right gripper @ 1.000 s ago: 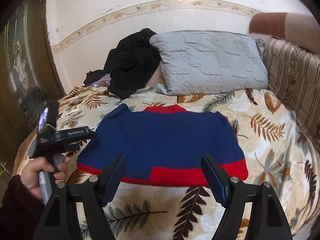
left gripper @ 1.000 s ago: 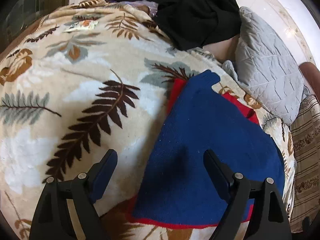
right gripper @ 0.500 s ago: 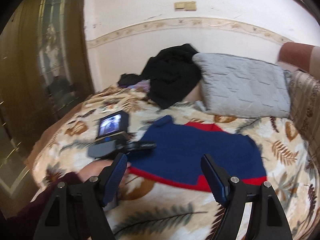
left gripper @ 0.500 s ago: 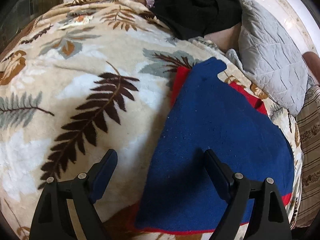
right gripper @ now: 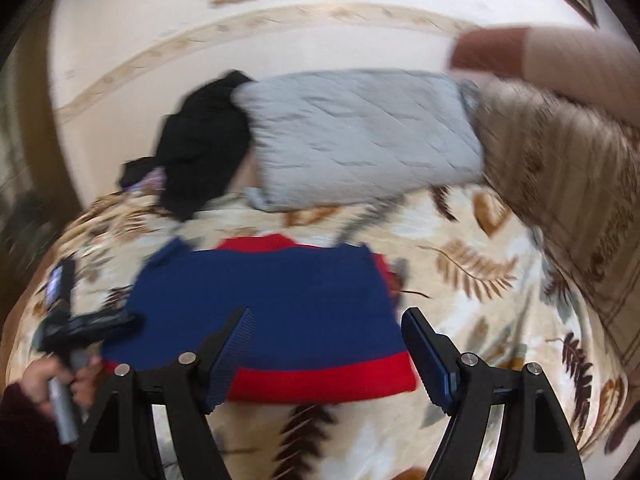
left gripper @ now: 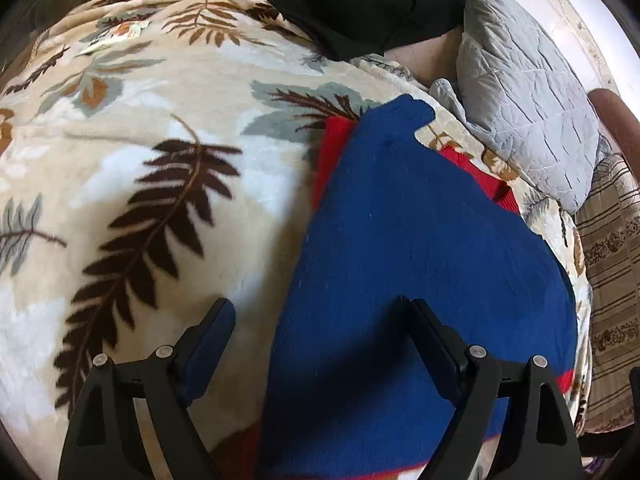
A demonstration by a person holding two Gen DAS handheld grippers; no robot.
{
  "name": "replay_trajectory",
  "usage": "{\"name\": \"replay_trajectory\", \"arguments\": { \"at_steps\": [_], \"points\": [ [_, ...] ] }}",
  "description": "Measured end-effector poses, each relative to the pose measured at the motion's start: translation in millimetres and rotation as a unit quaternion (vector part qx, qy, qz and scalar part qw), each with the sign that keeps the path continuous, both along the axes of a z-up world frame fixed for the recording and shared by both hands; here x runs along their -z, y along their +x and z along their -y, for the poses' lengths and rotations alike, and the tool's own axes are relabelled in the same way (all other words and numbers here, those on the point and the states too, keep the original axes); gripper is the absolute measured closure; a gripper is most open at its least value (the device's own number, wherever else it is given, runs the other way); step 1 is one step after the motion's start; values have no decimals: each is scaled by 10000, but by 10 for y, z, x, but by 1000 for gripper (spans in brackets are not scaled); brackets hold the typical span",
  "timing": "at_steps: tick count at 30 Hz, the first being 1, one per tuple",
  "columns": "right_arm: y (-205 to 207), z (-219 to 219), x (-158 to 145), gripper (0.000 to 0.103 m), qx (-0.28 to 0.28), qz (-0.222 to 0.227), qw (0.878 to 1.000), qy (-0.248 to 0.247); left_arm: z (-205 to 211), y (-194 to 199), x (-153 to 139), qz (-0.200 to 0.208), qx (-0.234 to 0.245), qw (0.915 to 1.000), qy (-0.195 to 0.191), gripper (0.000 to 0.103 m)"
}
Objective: Fold small clothes
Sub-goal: 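Grasp one side edge of the folded sweater with the left gripper, then fold the held side over the sweater with the left gripper, release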
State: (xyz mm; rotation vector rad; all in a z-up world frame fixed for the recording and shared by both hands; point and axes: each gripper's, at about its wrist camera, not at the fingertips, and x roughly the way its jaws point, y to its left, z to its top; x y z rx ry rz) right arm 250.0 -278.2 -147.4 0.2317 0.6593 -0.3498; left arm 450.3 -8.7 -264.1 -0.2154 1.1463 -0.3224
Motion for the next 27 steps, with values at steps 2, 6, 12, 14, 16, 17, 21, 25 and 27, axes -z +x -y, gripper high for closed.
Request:
{"name": "replay_trajectory", "arguments": {
  "at_steps": [2,6,12,14,16,17,21,25,27],
  "points": [
    [58,176,71,23,147,11,9998,144,19,38,-2,43,-16,10000,-83,18],
    [133,157,170,25,-29,-5,9998,192,137,81,17,47,160,9994,-313,64],
    [189,-14,191,25,-216,27,9997,79,287,8,-116,416,368,9980,-289,86],
    [195,14,225,25,-198,-7,9997,137,292,-3,-182,490,359,9976,-344,86],
    [195,88,256,25,-136,-34,9996,229,279,-50,-273,630,423,9963,-394,87],
    [183,126,258,25,-82,-27,9997,228,306,-79,-334,812,393,9950,-429,87],
    [179,240,260,25,29,-21,9997,260,507,-207,-558,1010,554,9926,-378,87],
    [240,377,320,25,118,-174,9992,339,760,-325,-756,1138,722,9906,-250,87],
    [263,459,348,25,140,-227,9988,418,924,-388,-872,1210,840,9890,-161,87]
  ]
}}
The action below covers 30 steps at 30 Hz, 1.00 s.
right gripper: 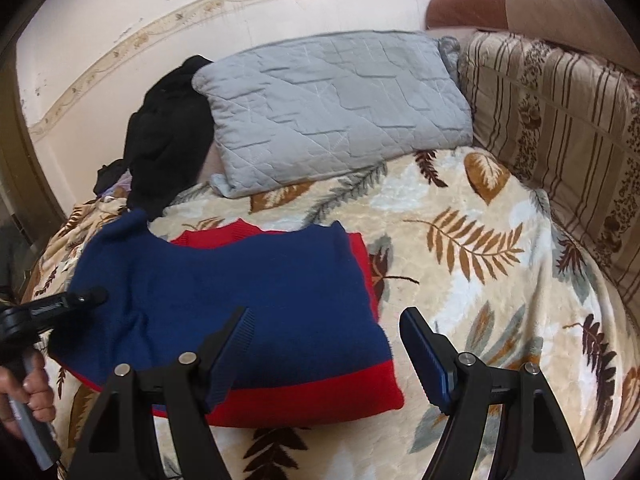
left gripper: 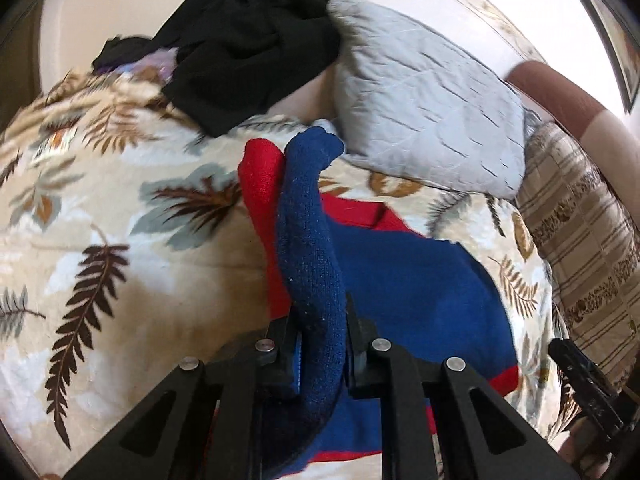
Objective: Fold small clothes
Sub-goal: 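Fold the held side over the sweater with the left gripper, release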
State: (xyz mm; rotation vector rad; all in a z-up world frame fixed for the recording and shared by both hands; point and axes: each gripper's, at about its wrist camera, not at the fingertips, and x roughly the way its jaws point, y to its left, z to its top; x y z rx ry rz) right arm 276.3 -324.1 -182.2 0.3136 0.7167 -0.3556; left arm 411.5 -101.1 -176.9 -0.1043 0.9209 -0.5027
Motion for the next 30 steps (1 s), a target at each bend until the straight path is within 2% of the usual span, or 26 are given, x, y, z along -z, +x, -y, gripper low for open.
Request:
{"name": "replay_trajectory", "arguments": {
  "at_steps": [6,11,15,21,23,24,26,30],
  "points": [
    [-62,299,6,25,220,-14,9997,142,546,-157,-224,65,280,9995,129,88],
    [-186,540,-42,25,368,74,9991,216,1064,-314,-239,-25,488,9985,248,88],
    [-280,740,-56,25,485,106,9984,266,1570,-486,-130,-144,696,9968,374,88],
    [-356,1082,-20,25,665,112,9964,515,2039,-652,132,-401,819,9949,428,87],
    [-361,1161,-1,25,720,111,9955,599,2061,-650,203,-524,762,9953,301,84],
    [-357,1195,6,25,739,99,9953,612,2056,-667,219,-597,788,9949,191,79],
    [-343,1231,20,25,771,80,9952,591,2057,-757,158,-528,1041,9932,49,73],
    [-295,1243,41,25,705,53,9951,685,1795,-1043,-202,342,1347,9902,164,46]
  ]
}}
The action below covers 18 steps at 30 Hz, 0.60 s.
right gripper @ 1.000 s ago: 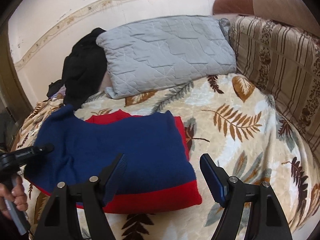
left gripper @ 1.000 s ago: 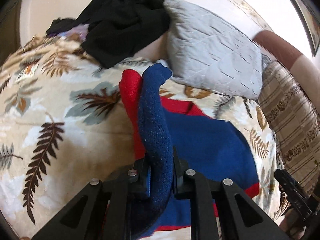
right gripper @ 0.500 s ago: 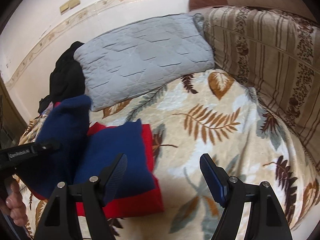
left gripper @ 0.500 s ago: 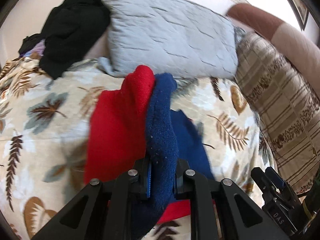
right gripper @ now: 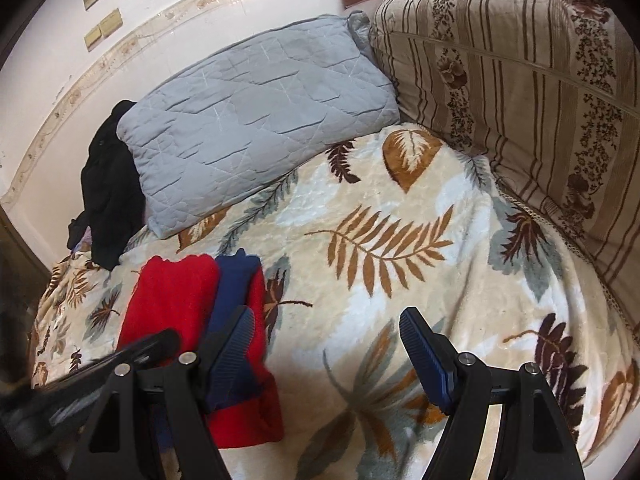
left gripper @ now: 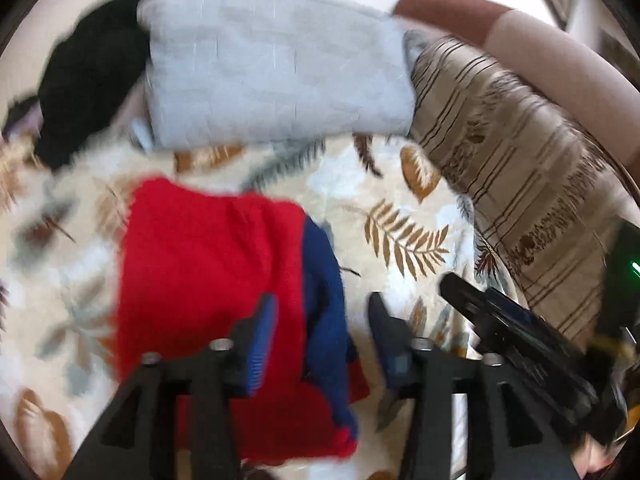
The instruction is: Fold small clothes
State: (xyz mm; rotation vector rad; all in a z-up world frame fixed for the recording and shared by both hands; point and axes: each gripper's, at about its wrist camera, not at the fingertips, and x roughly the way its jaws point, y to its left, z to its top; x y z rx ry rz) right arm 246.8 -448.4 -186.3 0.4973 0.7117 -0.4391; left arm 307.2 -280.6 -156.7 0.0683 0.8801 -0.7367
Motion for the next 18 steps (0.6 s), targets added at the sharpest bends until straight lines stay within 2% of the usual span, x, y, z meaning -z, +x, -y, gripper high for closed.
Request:
{"name": "replay_trajectory", "arguments": {
  "at_steps": [2,5,8,15,18],
  "points": [
    [34,-18,11,25,-96,32,9999,138,-238,-60,-110,348,-34,9994,80,44],
    [151,-71,80,25,-440,84,9966,688,-593,17,-11,643,-444,9945,691,44],
    [302,-120,196,25,-626,31,9909,1194,-769,71,211,601,-673,9919,892,44],
    [865,-123,426,25,-806,-257,9810,1747,-564,-101,523,747,-95,9924,972,44],
    [1110,-96,493,25,-995,-335,9773,1838,-488,-93,620,662,36,9934,941,44]
  ]
}}
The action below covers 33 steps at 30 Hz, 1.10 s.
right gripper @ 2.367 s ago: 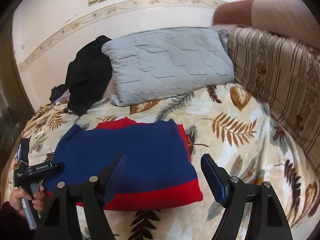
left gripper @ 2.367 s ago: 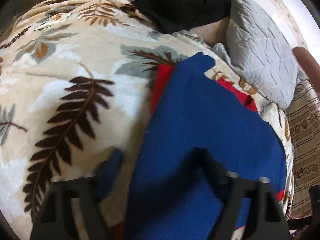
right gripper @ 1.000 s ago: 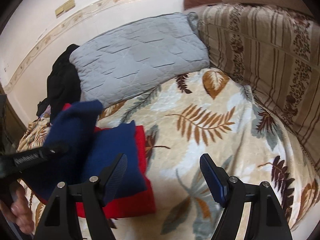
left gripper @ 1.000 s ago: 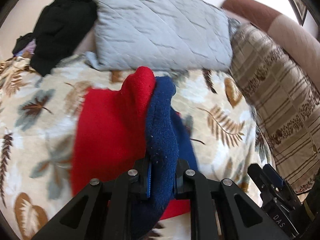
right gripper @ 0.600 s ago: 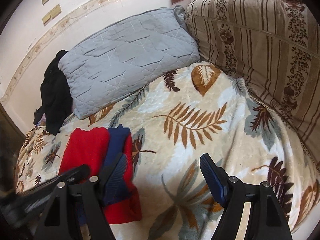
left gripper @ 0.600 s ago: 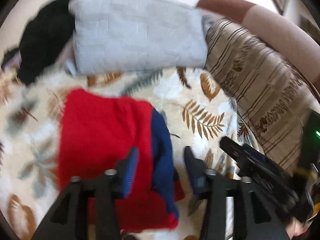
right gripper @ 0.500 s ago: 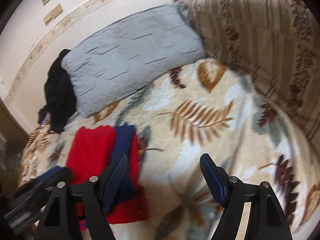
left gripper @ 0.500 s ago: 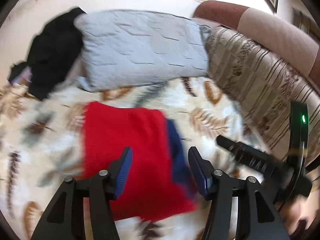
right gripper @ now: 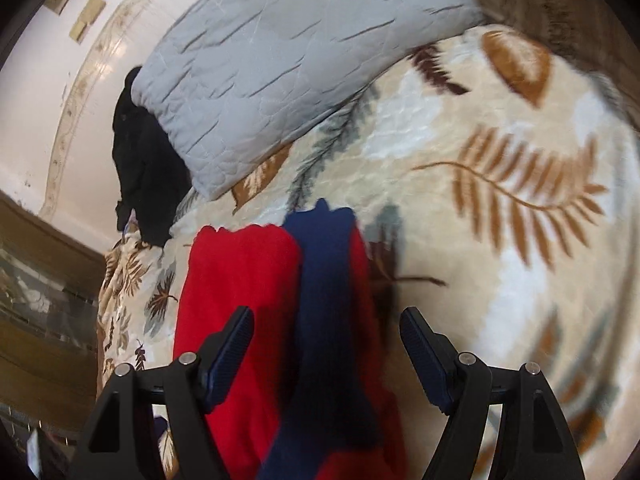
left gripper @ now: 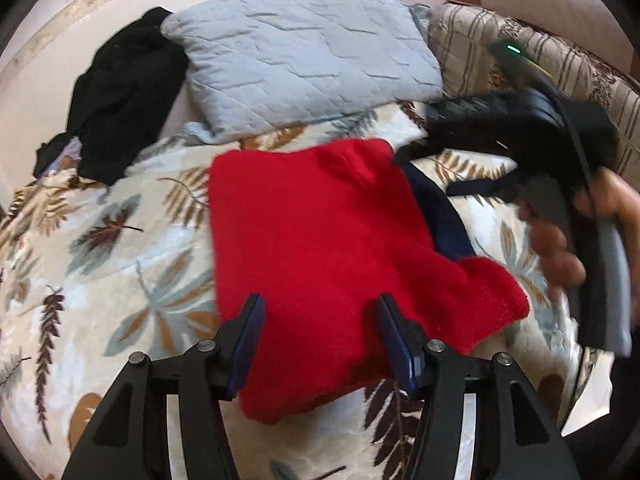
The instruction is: Fold small clothes
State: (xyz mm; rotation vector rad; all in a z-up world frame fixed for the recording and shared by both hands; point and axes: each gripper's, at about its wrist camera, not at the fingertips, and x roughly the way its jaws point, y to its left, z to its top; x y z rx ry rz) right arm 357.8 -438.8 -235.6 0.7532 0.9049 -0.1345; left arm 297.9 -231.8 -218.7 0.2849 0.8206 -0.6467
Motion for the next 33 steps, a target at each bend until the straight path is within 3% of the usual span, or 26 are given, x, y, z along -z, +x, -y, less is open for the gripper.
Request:
{"name": "replay_trajectory", "arguments": {
  "at_steps": [4,5,6,7,9,16,19,22,24,26,28,31,33],
  "points": [
    [304,39,100,26,-181,-56,9997,136,8,26,75,-60,14,9999,-145,44],
    [372,39,134,37,-246,-65,9995,163,25,38,88,8,-66,9998,-183,44],
    [421,22,153,60,-332,-57,9994,117,56,39,105,62,-126,9998,-172,44],
    [462,-7,159,75,-440,-55,9990,31,116,48,150,125,-193,9997,-130,44],
    [478,-58,138,83,-492,-59,9984,-289,229,91,263,208,-287,9994,-44,44],
    [431,55,7,88,-195,300,9968,-716,622,399,342,119,-455,9980,-433,46],
    [554,162,91,88,-160,287,9952,-919,712,436,340,60,-400,9983,-427,46],
    [581,341,290,83,-141,265,9992,-273,543,406,246,-243,-342,9971,-637,45],
    [458,446,251,78,-123,374,9992,61,349,327,93,-294,-295,9964,-733,44],
    [296,474,111,78,-105,493,9987,33,151,229,-40,-100,-397,9973,-607,42],
    [20,448,-103,78,-173,727,9972,-4,-135,164,-153,238,-728,9961,-448,33],
    [-289,231,-362,78,-499,903,9941,-333,-332,223,-126,578,-1238,9903,239,33],
    [-465,2,-451,78,-771,943,9910,-562,-380,289,-2,584,-1422,9865,559,33]
  ]
}}
